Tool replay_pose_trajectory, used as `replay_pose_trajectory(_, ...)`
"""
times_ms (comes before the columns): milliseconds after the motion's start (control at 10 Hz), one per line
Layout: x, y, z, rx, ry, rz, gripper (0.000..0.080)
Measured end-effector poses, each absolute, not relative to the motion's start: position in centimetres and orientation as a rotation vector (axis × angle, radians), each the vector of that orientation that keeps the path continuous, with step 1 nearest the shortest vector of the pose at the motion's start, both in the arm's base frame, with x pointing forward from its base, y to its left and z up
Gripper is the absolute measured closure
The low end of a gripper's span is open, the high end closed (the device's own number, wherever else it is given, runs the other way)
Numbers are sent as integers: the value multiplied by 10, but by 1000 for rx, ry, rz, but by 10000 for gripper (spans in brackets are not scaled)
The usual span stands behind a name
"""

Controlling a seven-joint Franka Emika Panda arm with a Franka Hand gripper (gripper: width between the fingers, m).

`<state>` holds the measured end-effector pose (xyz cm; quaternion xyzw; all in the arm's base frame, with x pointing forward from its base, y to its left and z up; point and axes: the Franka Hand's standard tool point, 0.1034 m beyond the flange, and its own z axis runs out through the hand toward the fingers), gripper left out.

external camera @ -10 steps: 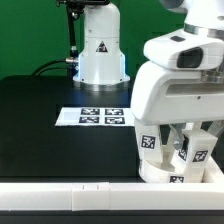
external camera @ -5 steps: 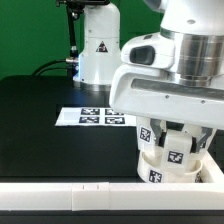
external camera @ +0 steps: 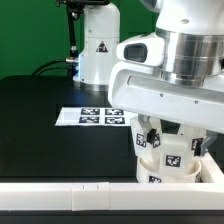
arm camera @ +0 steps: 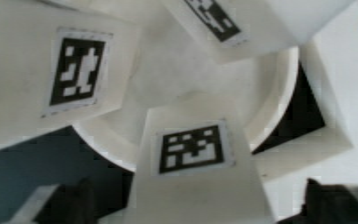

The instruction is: Assemble stool

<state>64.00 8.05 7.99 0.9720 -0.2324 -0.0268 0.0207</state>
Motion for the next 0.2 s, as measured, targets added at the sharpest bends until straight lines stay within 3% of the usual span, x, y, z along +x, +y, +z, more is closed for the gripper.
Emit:
replay_pose_trajectory(100,642,78,94,3026,-707,-75,169)
replay_pose_trajectory(200,643,73,105,3033,-704,-69,156)
